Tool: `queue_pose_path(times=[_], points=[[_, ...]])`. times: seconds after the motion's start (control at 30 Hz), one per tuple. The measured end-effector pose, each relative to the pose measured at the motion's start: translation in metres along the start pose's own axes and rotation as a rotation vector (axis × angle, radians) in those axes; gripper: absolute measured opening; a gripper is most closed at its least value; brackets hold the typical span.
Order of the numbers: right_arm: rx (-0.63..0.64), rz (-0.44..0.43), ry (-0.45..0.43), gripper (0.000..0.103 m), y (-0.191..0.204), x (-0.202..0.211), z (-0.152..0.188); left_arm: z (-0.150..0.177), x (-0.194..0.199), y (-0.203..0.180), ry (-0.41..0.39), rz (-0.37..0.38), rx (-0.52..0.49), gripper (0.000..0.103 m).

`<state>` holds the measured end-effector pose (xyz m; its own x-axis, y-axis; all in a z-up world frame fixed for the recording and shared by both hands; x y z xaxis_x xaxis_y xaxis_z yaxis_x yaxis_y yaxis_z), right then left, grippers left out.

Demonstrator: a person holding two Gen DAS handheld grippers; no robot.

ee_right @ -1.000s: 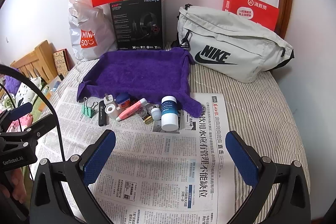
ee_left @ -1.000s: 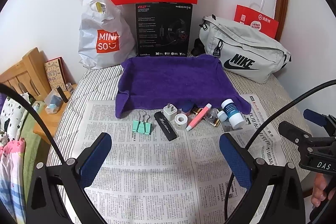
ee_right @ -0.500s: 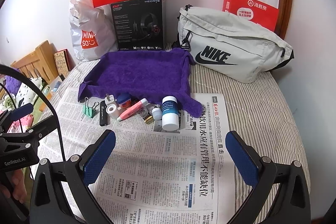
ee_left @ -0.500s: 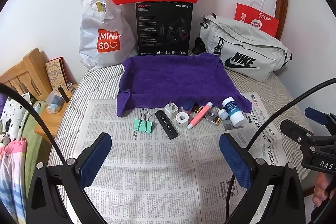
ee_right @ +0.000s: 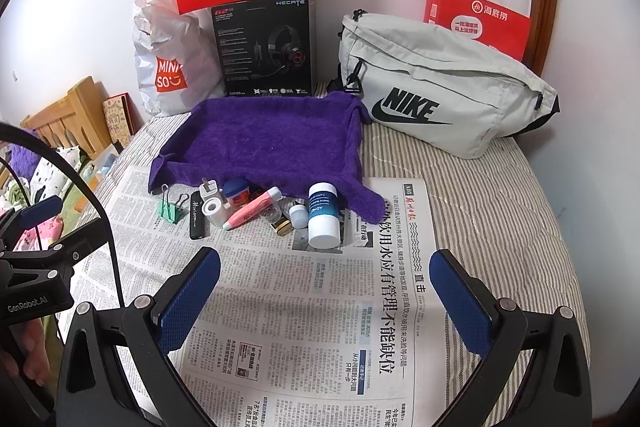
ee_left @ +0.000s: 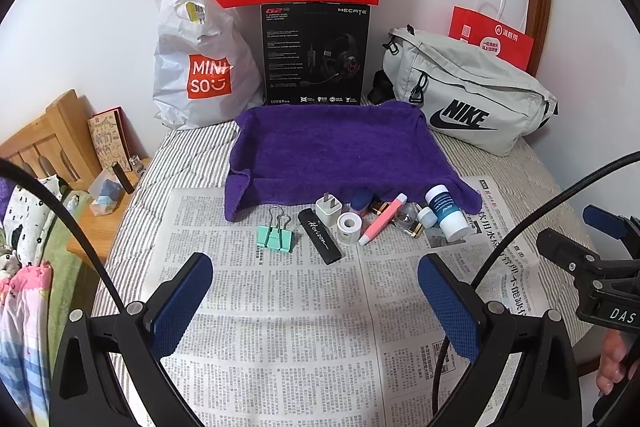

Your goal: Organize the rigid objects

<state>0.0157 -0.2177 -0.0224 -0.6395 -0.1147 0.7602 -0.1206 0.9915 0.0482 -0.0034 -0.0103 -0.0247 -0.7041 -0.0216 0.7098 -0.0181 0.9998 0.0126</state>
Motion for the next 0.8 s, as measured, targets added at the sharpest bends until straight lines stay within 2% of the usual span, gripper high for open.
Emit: queue_pose_path(times=[0.8], points=[[0.000,0.014,0.010,0.103,-0.0007,-0.0020,-0.0002,-0.0042,0.0022,0.0021,0.003,-0.008,0.001,0.103]])
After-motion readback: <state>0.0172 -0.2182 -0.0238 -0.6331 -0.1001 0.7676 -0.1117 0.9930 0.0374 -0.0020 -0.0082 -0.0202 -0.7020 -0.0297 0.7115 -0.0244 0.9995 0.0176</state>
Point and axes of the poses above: each gripper's, at about its wrist camera, not at the fingertips, and x roughly against the way its jaws point, y to its left, z to its underside, the point moved 2 cm from there along -x, roughly the way its jaws point
